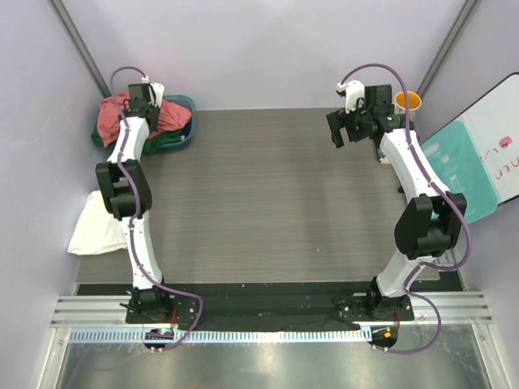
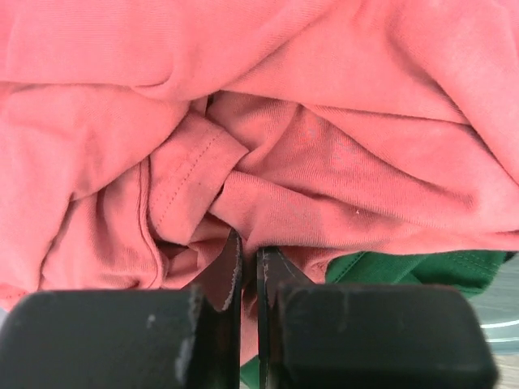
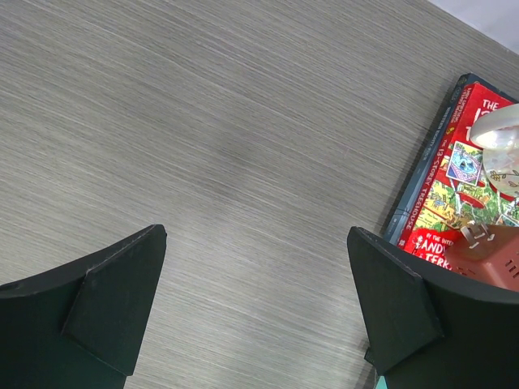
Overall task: Fold and stack the t-shirts
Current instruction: Grab crumpled tshirt from bin with the left arm, then move the tshirt to the center of the board
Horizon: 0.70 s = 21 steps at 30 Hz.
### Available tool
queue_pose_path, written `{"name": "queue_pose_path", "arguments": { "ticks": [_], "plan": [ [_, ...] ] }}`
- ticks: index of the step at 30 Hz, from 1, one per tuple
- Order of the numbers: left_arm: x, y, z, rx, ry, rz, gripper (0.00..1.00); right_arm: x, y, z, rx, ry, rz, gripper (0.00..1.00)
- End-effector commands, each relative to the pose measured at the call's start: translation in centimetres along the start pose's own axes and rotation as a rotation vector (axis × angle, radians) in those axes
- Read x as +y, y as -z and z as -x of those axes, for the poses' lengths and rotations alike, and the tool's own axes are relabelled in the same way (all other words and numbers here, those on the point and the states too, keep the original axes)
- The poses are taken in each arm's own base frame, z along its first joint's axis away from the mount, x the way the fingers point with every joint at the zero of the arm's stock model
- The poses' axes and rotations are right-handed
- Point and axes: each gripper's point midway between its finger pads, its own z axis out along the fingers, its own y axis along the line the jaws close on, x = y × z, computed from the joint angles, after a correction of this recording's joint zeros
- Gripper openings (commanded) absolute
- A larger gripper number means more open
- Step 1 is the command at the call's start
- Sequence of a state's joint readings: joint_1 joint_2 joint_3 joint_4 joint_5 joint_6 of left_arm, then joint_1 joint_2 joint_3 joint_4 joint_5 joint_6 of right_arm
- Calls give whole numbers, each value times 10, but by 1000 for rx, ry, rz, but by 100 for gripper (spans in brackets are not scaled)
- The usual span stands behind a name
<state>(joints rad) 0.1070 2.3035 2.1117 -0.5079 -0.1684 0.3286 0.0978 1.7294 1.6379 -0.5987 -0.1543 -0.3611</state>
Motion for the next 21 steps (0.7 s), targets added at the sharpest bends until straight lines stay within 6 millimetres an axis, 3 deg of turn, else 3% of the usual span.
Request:
{"name": "queue_pose_path", "arguments": {
  "ticks": [1, 4, 5, 7, 8, 10, 11, 13, 15, 17, 18, 21],
  "plan": [
    [25, 62, 64, -186, 57, 32, 0, -6, 11, 13, -44, 18, -29, 99],
    [26, 96, 91, -278, 90, 3, 0, -6, 10, 14, -44, 21, -31, 100],
    [33, 122, 107, -336, 104, 6, 0, -7, 11, 13, -43, 20, -34, 100],
    [32, 154, 133, -432, 117, -27, 0, -8, 10, 13, -42, 20, -35, 100],
    [39, 184, 153, -504, 117, -29, 0, -7, 8, 13, -40, 21, -33, 100],
    [23, 218, 174, -599, 92, -136, 0, -9, 8, 15, -43, 19, -42, 100],
    [25, 251, 188, -671, 84, -165, 0, -9, 7, 17, -48, 22, -41, 100],
    [10, 284, 203, -751, 65, -256, 0, -11, 7, 20, -55, 21, -45, 100],
    [-14, 330, 216, -844, 14, -382, 0, -12, 8, 28, -72, 26, -45, 100],
    [-35, 360, 219, -894, -13, -513, 0, -13, 14, 41, -105, 29, -51, 100],
    [-58, 383, 222, -928, -36, -601, 0, -12, 15, 47, -121, 27, -50, 100],
    [-109, 427, 216, -949, -62, -874, 0, -8, 25, 71, -188, 31, -26, 100]
  ]
}}
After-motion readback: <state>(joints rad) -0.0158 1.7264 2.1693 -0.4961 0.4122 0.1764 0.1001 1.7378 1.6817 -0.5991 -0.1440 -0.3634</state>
